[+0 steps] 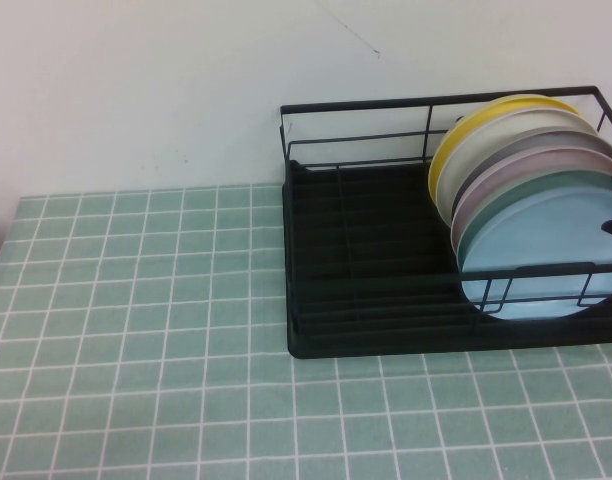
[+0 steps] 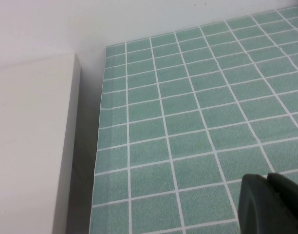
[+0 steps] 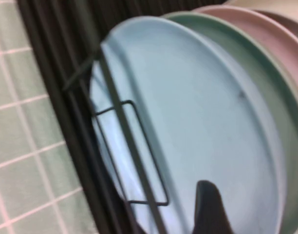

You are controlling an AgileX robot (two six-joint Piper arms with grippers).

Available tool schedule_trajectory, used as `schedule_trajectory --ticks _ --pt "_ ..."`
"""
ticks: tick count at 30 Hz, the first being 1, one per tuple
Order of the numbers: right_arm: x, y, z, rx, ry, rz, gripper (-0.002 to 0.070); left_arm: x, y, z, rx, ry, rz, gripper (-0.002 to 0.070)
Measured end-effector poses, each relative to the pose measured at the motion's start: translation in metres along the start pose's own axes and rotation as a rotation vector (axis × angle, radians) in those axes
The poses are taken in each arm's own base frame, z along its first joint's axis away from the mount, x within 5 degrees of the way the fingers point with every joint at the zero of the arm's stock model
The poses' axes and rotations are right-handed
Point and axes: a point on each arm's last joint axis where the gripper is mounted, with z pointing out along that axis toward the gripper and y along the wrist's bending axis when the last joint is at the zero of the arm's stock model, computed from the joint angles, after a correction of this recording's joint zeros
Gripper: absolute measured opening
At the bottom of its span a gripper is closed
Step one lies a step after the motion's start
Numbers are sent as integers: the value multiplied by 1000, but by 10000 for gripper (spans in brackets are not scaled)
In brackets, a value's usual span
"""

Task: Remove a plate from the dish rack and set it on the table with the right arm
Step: Grasp the plate from the shelf

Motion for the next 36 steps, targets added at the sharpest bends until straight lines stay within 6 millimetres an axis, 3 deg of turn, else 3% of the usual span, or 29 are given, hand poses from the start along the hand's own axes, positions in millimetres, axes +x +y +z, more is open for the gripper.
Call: schedule_trajectory --ticks 13,22,25,31,36 --pt "13 -12 37 -13 38 3 389 0 0 0 0 0 0 -3" --pt "18 -15 50 -10 54 8 382 0 0 0 0 0 0 -3" --pt "18 -17 50 20 58 6 326 0 0 0 0 0 0 -3" --pt "18 -20 49 46 60 13 75 0 0 0 0 0 0 -3" --pt "10 -21 28 79 49 13 74 0 0 0 0 0 0 -3"
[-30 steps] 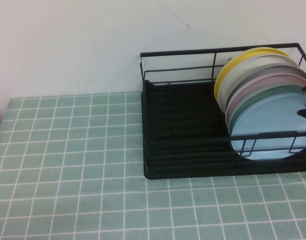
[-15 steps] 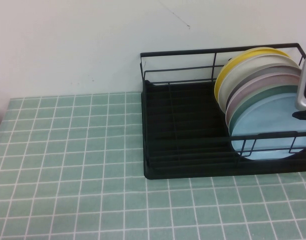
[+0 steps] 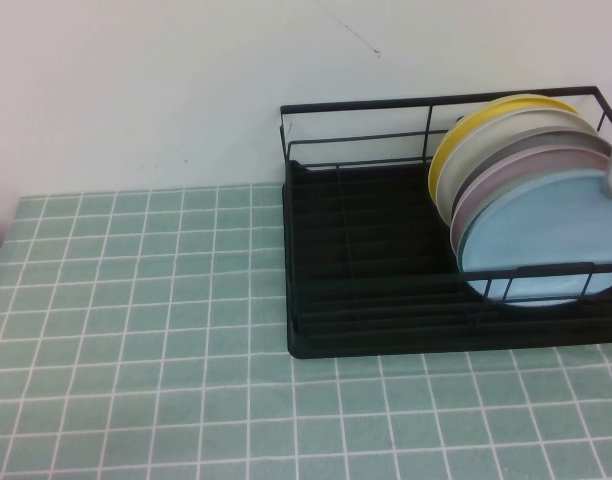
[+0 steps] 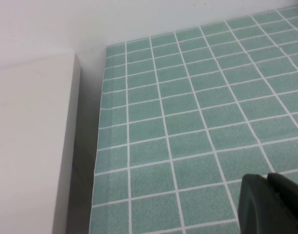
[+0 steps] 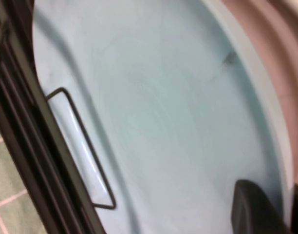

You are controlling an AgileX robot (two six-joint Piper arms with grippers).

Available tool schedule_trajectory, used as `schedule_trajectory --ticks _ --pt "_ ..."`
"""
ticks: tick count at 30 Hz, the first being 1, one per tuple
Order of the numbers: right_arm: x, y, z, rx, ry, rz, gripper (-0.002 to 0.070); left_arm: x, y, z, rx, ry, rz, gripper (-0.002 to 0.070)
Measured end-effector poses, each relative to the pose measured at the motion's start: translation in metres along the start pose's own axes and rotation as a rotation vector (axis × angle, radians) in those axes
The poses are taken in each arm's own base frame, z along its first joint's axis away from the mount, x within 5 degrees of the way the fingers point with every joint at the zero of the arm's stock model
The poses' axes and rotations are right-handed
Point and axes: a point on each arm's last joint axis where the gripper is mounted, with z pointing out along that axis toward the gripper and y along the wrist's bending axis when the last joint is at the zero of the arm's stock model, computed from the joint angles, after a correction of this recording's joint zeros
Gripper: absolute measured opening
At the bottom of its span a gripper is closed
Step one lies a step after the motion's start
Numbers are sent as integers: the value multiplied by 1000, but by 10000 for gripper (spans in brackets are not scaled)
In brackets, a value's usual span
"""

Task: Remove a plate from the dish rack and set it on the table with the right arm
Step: Grasp the plate from the shelf, then place the plate from the table

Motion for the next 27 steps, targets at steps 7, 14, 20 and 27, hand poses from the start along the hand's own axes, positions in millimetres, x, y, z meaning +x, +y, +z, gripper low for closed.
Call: schedule_trajectory --ticks 7,14,20,27 --pt "-18 -3 -69 124 -19 32 74 0 0 0 0 0 0 -3" --pt "-33 19 -160 212 -53 179 72 0 0 0 0 0 0 -3" --pt "-31 53 -208 151 -21 605 72 0 0 0 0 0 0 -3" --pt "-12 93 -182 -86 169 1041 72 0 0 0 0 0 0 -3"
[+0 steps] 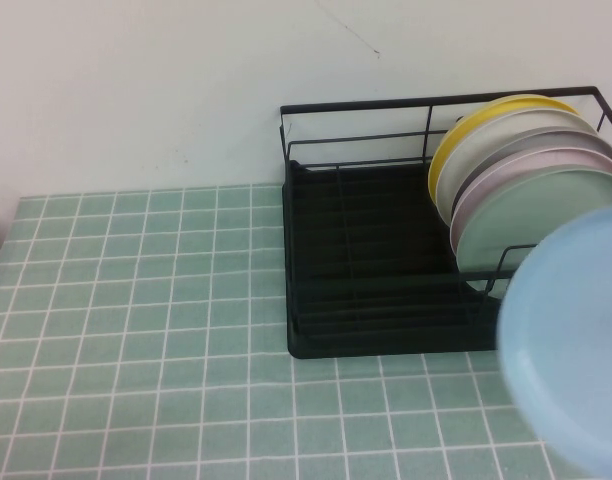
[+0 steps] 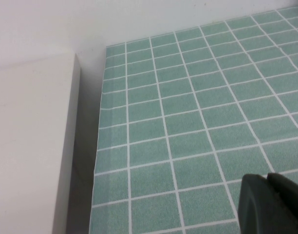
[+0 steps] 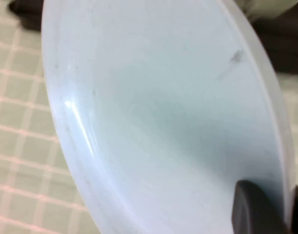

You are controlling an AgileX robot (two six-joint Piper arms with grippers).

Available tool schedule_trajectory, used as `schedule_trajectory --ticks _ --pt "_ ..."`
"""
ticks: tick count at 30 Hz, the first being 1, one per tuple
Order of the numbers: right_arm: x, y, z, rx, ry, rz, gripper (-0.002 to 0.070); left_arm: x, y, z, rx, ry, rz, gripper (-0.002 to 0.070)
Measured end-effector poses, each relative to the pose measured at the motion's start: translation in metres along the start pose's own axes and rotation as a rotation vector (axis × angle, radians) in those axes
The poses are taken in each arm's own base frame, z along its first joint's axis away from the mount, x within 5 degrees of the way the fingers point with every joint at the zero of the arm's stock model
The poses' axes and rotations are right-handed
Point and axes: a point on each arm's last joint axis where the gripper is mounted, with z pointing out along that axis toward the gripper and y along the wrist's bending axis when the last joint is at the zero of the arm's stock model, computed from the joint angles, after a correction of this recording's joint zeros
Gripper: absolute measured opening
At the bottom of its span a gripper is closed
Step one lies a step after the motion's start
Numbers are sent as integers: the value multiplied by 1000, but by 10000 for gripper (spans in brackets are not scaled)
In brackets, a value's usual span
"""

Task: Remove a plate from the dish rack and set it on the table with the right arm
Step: Place the plate from the table

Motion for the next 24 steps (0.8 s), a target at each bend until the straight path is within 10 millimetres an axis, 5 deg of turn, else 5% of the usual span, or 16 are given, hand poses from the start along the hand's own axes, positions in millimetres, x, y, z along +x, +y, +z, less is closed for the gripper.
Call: schedule_trajectory --ticks 11,24 --pt "37 -2 100 -163 125 251 72 0 0 0 0 0 0 -3" --pt "33 -23 175 -141 235 337 72 0 0 0 0 0 0 -3"
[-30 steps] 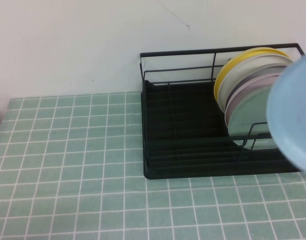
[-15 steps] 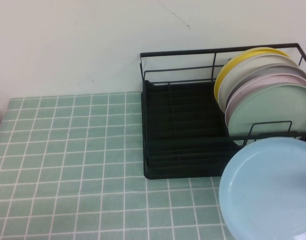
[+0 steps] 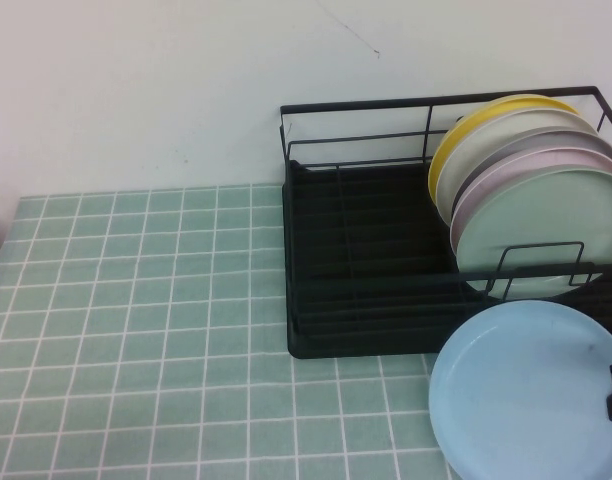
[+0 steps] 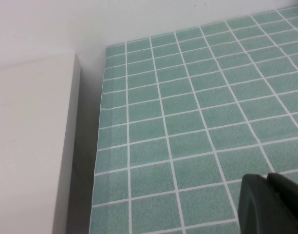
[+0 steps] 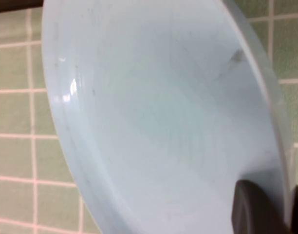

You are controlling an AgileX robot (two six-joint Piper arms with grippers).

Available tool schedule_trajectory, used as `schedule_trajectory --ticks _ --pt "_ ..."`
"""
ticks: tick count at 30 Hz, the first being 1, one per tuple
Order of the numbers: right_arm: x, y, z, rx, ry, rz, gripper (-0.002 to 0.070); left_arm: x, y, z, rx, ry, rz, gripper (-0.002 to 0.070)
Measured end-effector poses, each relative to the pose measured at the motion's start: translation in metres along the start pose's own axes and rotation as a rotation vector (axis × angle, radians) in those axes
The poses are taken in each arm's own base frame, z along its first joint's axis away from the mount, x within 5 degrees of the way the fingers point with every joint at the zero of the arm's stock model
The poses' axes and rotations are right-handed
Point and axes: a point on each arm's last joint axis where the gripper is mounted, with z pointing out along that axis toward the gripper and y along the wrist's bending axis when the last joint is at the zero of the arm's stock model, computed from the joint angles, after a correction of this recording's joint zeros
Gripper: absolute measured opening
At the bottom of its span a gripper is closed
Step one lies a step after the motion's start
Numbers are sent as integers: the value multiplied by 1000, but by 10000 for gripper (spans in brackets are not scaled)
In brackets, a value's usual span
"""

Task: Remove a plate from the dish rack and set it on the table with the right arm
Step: Place the plate from the table

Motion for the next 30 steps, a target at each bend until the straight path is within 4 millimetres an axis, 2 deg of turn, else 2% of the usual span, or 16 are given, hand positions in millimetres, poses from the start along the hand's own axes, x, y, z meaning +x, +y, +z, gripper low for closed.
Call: schedule_trajectory --ticks 5,11,13,19,22,26,28,30 --pt "-5 -8 17 20 13 29 72 0 0 0 0 0 0 -3" --pt "-7 -10 21 29 9 30 88 0 0 0 0 0 0 -3" --pt "-8 -11 22 36 0 28 130 0 0 0 0 0 0 -3" --pt "-10 -12 22 52 -22 33 367 0 0 0 0 0 0 -3" --pt "-8 -13 19 70 -19 22 410 0 0 0 0 0 0 -3" --pt "-4 -7 -2 83 -50 -30 393 0 0 0 0 0 0 -3" --pt "1 -2 -18 87 -71 -73 341 0 0 0 0 0 0 -3" --pt "9 4 -36 91 -91 -120 252 0 0 0 0 0 0 -3"
